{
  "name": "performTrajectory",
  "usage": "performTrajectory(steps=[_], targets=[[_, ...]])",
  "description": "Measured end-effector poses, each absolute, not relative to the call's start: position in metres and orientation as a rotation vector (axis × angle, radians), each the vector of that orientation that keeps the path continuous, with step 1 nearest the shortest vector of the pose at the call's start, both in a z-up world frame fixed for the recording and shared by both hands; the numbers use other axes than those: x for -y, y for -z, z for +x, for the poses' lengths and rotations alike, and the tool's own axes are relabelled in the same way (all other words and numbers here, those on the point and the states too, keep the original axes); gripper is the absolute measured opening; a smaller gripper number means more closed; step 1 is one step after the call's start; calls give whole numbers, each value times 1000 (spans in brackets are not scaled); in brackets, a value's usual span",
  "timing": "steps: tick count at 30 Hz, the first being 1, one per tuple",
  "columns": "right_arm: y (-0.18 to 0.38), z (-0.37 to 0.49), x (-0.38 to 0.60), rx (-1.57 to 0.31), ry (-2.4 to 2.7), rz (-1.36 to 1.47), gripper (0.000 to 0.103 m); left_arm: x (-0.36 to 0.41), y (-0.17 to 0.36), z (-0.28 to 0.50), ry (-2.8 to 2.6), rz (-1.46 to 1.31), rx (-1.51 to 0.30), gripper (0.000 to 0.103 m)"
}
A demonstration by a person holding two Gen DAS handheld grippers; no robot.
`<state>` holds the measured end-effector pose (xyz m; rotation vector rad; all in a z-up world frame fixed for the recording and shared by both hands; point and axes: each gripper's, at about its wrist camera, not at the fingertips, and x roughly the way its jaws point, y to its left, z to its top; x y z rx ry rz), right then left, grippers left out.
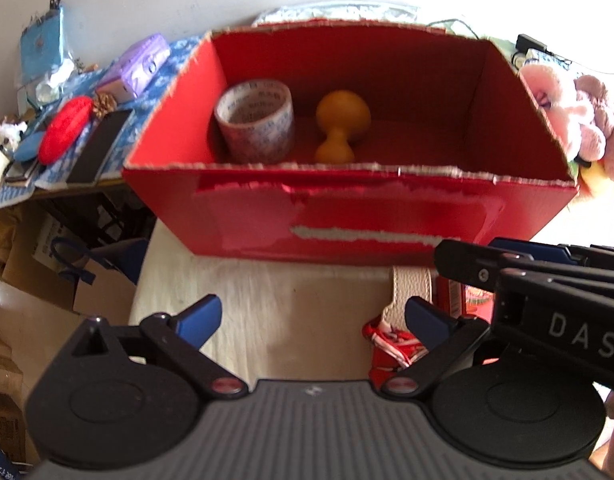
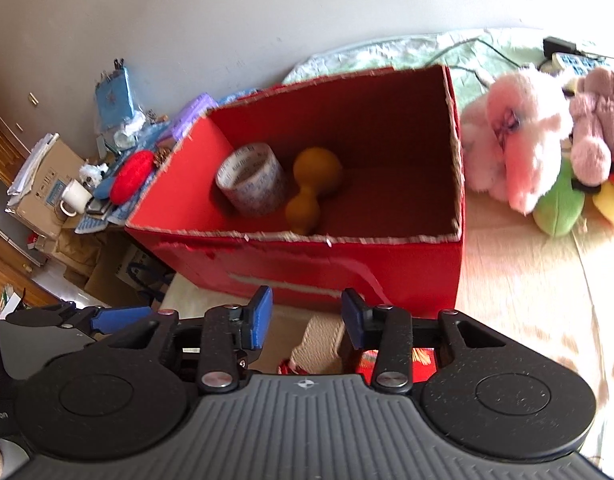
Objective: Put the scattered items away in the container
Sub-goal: 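Lower the right gripper around the red floral gift box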
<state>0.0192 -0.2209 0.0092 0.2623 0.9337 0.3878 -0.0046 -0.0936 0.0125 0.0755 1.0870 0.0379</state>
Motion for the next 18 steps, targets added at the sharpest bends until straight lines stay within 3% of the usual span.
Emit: performTrajectory(steps=[6,10,18], targets=[[5,17,224,-981,-403,271,38,91,6,-8,-14,60,-1113,98],[13,14,230,-996,-408,262,33,83,12,-14,3,32,-1117,87],[25,10,250,-1012,-401,264,28,86,9,-35,140,14,-1080,86]])
